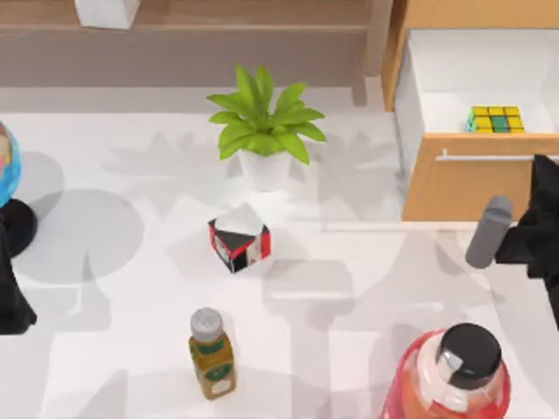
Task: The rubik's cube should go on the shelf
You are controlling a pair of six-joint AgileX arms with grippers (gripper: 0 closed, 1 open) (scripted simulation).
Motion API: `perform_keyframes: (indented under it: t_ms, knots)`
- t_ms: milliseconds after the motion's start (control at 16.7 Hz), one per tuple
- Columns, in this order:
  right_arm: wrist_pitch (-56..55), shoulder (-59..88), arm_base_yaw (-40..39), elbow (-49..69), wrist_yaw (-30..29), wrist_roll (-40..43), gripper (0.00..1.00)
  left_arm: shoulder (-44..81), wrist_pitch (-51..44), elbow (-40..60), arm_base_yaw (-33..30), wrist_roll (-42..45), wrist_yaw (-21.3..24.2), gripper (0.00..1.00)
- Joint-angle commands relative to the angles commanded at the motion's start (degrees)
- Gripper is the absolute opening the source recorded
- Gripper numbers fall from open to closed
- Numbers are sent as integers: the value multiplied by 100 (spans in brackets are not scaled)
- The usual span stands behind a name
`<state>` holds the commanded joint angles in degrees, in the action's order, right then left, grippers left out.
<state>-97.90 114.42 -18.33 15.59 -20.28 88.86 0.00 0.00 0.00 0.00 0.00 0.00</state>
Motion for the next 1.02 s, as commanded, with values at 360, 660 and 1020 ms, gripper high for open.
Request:
perform_keyframes:
  t_ms: [360, 660, 1020]
  knots:
    - [0, 0, 0, 0, 0, 0, 53, 0, 0, 0, 0, 0, 0, 100]
    - [0, 0, 0, 0, 0, 0, 90, 0, 0, 0, 0, 0, 0, 100]
    - [0, 0, 0, 0, 0, 0, 100, 0, 0, 0, 0, 0, 0, 100]
